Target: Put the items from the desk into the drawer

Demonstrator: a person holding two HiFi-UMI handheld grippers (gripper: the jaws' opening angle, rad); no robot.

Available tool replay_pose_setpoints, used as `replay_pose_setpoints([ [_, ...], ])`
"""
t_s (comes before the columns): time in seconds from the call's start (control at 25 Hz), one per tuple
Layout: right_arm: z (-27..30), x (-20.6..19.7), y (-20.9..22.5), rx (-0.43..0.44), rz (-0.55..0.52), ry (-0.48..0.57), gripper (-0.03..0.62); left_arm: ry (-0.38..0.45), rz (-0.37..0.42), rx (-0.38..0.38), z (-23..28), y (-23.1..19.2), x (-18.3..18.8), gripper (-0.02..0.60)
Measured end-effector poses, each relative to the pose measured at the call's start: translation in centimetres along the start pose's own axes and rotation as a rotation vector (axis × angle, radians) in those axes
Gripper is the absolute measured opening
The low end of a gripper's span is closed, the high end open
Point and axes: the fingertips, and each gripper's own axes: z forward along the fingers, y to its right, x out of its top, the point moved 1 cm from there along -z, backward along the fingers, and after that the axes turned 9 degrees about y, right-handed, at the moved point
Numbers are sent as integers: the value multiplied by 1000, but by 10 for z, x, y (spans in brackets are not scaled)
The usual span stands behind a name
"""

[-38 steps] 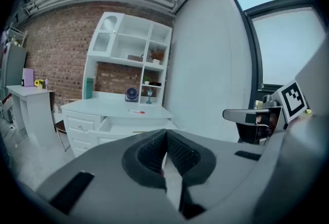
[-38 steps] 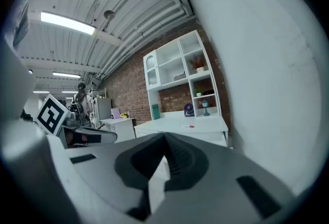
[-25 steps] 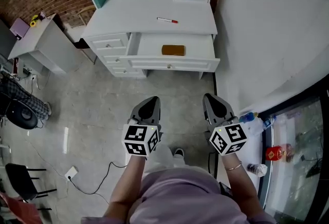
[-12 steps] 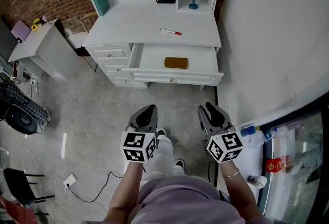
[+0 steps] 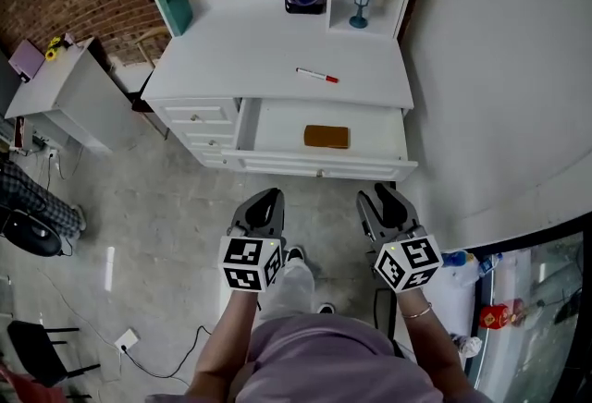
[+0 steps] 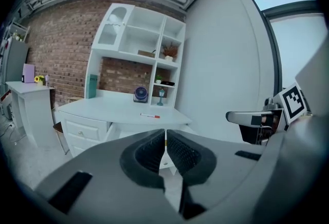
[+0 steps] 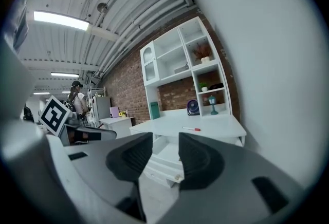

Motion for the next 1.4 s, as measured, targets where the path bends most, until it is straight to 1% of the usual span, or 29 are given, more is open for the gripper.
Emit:
replay_pose_setpoints([
  [0.4, 93, 6, 20, -35, -21, -12, 149, 1, -5, -46, 72, -53, 20, -2],
  [0.64, 128, 9, 29, -49, -36, -12, 149, -8, 0, -68, 96, -75, 24, -2],
  [0.92, 160, 20, 40, -53, -75, -22, 149, -27, 11, -88, 117, -90, 29, -2],
  [1.16, 196, 22, 60, -23, -106, -44, 149, -34, 16, -65, 134, -103, 27, -2],
  [1.4, 241, 21, 84, 41, -156, -66, 147, -49, 28, -24, 162, -112, 22, -2],
])
